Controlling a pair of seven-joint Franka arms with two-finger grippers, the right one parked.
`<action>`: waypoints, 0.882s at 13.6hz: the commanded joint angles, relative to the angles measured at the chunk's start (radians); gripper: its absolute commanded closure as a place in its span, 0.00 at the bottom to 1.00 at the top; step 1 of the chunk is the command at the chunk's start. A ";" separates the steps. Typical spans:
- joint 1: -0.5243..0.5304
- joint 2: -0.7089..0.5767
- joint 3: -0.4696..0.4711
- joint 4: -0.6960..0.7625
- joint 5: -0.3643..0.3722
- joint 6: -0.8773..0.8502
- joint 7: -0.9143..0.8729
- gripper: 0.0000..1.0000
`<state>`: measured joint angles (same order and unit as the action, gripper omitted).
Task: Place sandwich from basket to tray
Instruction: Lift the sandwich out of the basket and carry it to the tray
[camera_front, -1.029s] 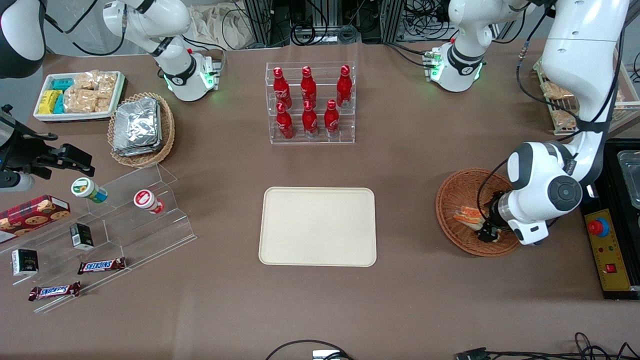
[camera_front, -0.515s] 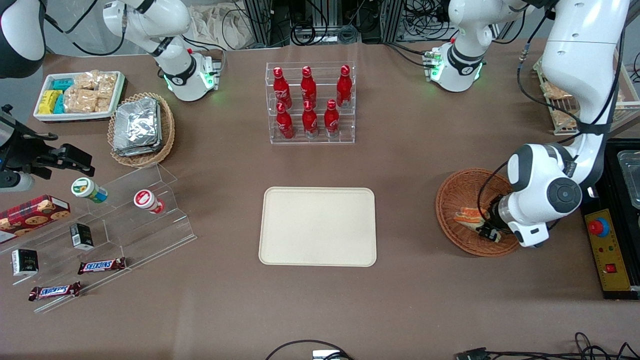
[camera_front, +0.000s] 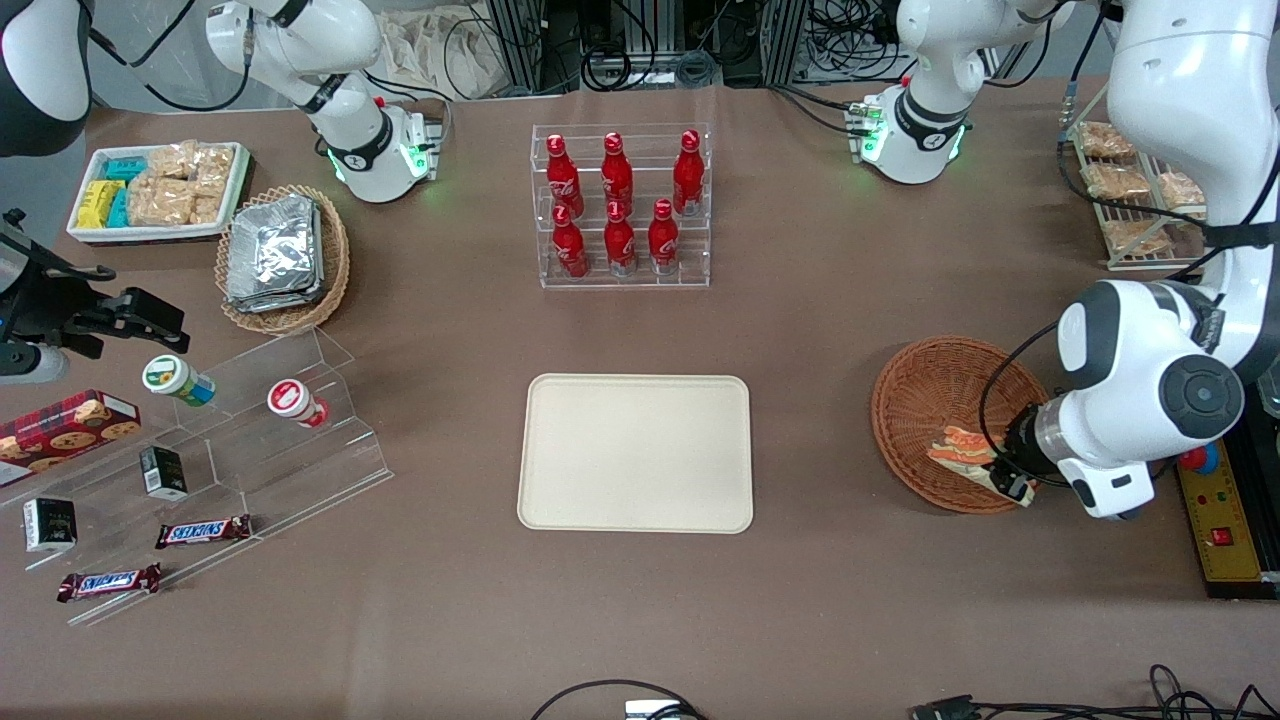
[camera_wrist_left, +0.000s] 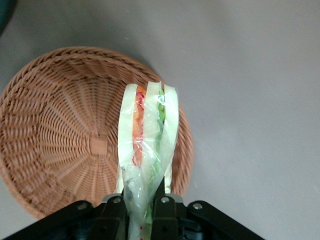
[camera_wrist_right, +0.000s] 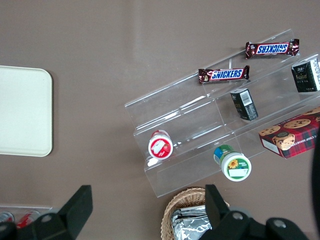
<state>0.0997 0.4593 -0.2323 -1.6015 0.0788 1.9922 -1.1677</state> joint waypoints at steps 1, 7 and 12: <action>-0.093 0.002 -0.027 0.113 0.013 -0.113 0.176 1.00; -0.428 0.184 -0.032 0.222 0.028 -0.073 0.339 1.00; -0.518 0.331 -0.033 0.236 0.091 -0.039 0.407 1.00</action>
<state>-0.4089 0.7525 -0.2757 -1.4196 0.1576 1.9736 -0.8033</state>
